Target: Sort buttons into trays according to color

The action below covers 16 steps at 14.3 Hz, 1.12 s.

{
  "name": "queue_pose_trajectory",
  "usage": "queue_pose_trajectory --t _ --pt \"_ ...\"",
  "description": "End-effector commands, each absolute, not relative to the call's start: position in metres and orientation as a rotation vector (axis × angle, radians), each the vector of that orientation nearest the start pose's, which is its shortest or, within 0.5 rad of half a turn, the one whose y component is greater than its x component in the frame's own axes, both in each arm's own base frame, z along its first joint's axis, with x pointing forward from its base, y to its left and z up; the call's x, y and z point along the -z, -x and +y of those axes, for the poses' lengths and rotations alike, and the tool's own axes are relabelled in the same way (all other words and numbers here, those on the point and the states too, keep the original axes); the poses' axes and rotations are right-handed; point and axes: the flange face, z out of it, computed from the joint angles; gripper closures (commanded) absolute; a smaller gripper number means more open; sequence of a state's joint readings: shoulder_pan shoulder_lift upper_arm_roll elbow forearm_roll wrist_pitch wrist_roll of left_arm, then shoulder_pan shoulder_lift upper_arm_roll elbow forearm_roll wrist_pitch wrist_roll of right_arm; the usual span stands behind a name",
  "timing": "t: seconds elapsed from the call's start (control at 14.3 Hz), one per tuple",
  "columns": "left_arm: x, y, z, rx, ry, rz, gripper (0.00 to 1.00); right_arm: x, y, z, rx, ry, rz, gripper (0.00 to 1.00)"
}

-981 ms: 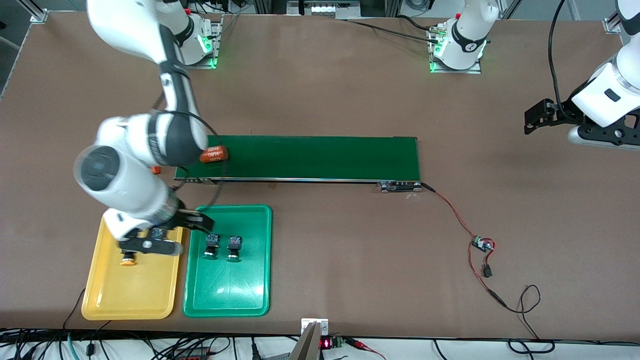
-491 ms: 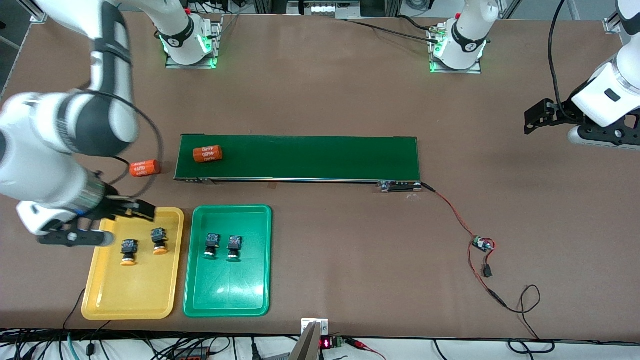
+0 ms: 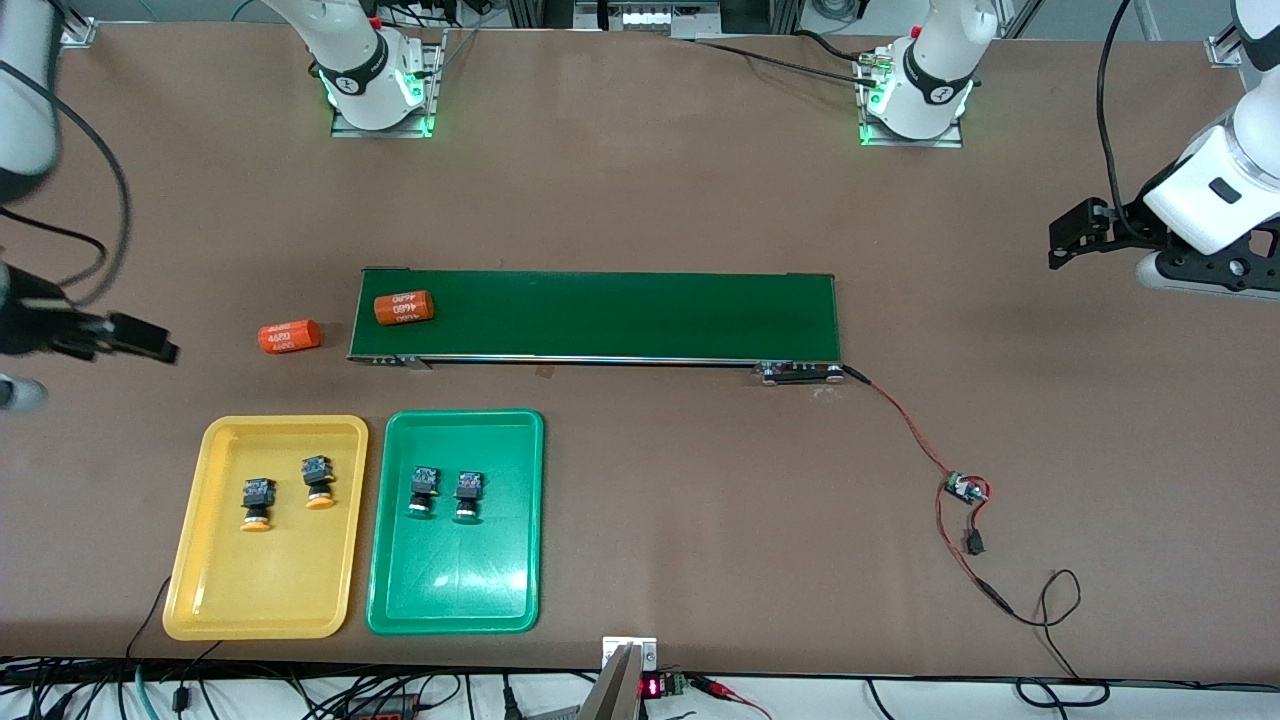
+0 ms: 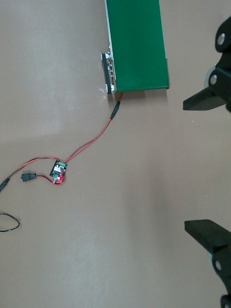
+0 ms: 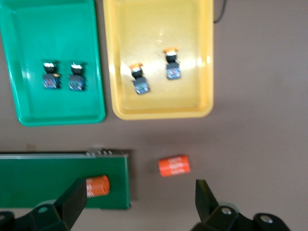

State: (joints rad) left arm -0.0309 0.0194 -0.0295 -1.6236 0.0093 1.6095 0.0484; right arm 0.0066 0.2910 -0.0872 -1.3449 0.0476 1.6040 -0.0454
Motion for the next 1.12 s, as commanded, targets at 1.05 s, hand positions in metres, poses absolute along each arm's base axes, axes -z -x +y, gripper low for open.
queue_pose_trajectory --t 1.05 --pt "-0.597 -0.562 -0.031 -0.060 3.126 0.171 0.00 -0.597 -0.573 -0.034 -0.032 3.161 0.052 0.00"
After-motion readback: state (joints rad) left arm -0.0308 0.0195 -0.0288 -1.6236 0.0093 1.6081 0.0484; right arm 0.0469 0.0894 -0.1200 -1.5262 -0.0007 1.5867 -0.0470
